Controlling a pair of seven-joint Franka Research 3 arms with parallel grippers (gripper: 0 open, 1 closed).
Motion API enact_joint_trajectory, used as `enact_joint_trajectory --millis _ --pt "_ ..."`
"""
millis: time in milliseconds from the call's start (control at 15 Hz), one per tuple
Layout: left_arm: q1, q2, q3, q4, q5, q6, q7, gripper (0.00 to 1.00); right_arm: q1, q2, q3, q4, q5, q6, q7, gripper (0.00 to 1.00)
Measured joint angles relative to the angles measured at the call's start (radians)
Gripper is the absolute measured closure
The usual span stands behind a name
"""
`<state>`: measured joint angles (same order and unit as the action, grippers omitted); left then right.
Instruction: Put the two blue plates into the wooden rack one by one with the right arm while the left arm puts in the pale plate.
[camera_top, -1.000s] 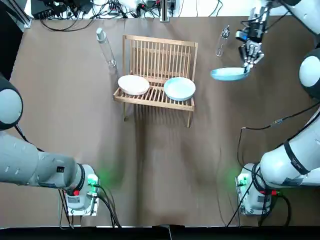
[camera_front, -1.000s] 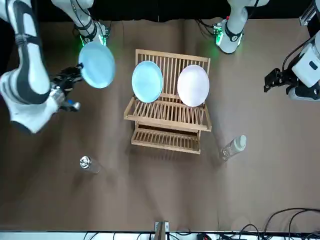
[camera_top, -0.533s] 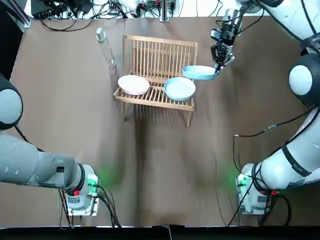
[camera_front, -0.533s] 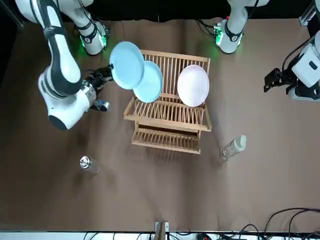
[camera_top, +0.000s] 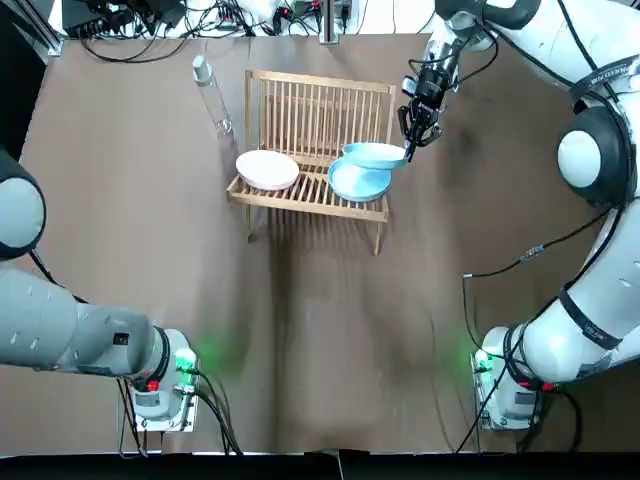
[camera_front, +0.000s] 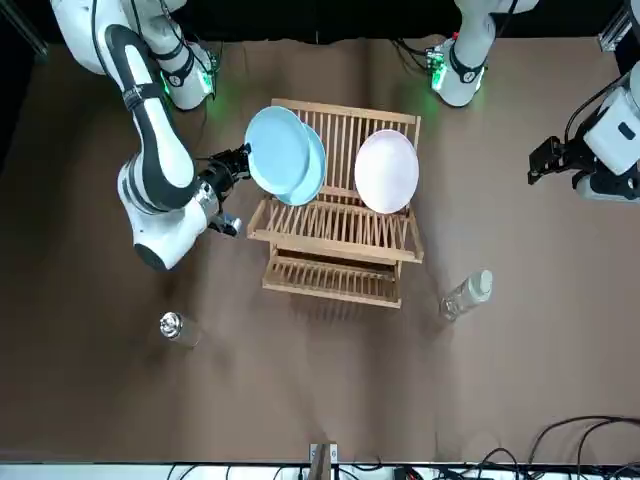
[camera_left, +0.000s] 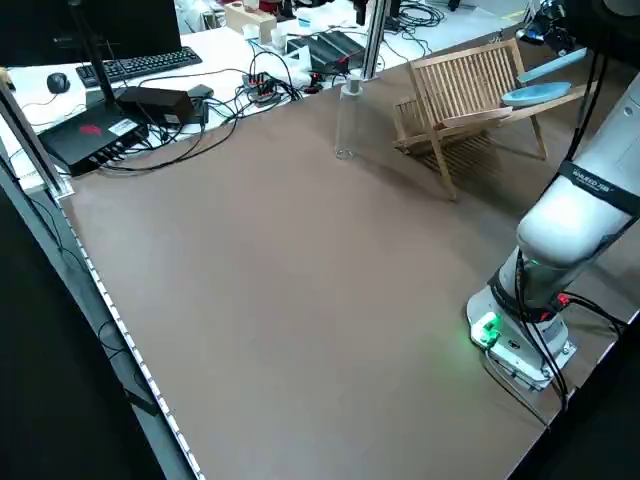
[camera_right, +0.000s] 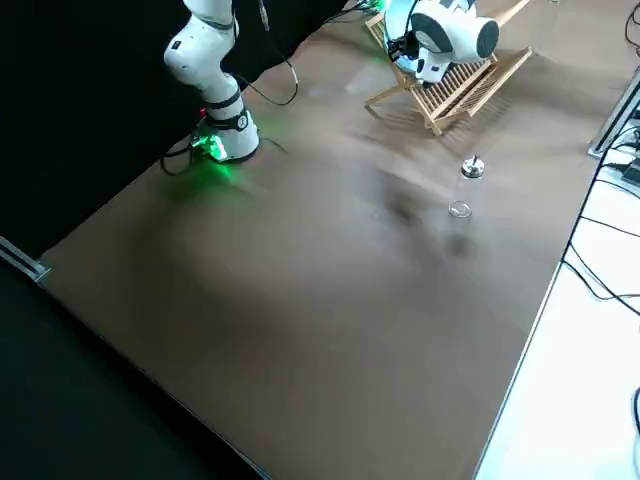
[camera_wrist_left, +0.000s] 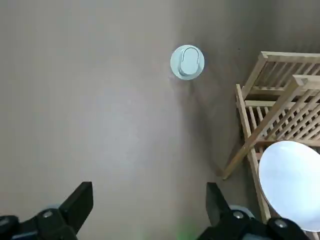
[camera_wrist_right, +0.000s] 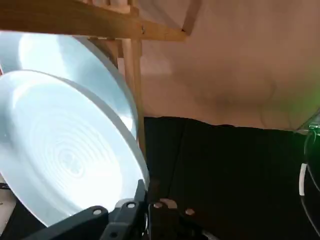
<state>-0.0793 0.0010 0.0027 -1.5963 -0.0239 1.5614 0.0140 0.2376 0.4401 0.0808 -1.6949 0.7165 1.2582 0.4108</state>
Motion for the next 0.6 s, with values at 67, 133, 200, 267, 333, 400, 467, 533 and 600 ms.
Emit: enact_joint_trajectory --millis 67,133,200,267,333,400,467,533,600 --pt "0.0 0.0 0.0 0.0 0.0 0.0 0.0 0.0 0.002 0.004 0.0 0.0 0.007 -0.001 0.002 0.96" --pt "-0.001 0.0 0.0 0.0 0.0 0.0 0.0 0.0 0.006 0.008 0.0 0.0 0.014 -0.004 0.003 0.96" --pt "0.0 0.0 0.0 0.0 0.0 0.0 0.0 0.0 0.009 0.013 0.0 0.0 0.019 -0.005 0.003 0.96" --pt "0.0 0.0 0.0 -0.001 0.0 0.0 0.0 0.0 0.013 0.018 0.0 0.0 0.023 -0.005 0.003 0.96" --pt "0.0 0.0 0.0 -0.001 0.0 0.0 0.0 0.0 0.02 0.026 0.0 -0.001 0.025 -0.005 0.003 0.93" --pt "0.0 0.0 0.0 -0.001 0.0 0.0 0.0 0.0 0.021 0.029 0.0 -0.001 0.026 -0.005 0.003 0.89" --pt "0.0 0.0 0.0 -0.001 0.0 0.0 0.0 0.0 0.021 0.031 -0.001 -0.001 0.027 -0.005 0.002 0.81" --pt "0.0 0.0 0.0 -0.001 0.0 0.0 0.0 0.0 0.021 0.033 -0.001 0.0 0.027 -0.005 0.002 0.77" --pt "0.0 0.0 0.0 -0.001 0.0 0.0 0.0 0.0 0.021 0.033 -0.001 0.0 0.027 -0.005 0.002 0.77"
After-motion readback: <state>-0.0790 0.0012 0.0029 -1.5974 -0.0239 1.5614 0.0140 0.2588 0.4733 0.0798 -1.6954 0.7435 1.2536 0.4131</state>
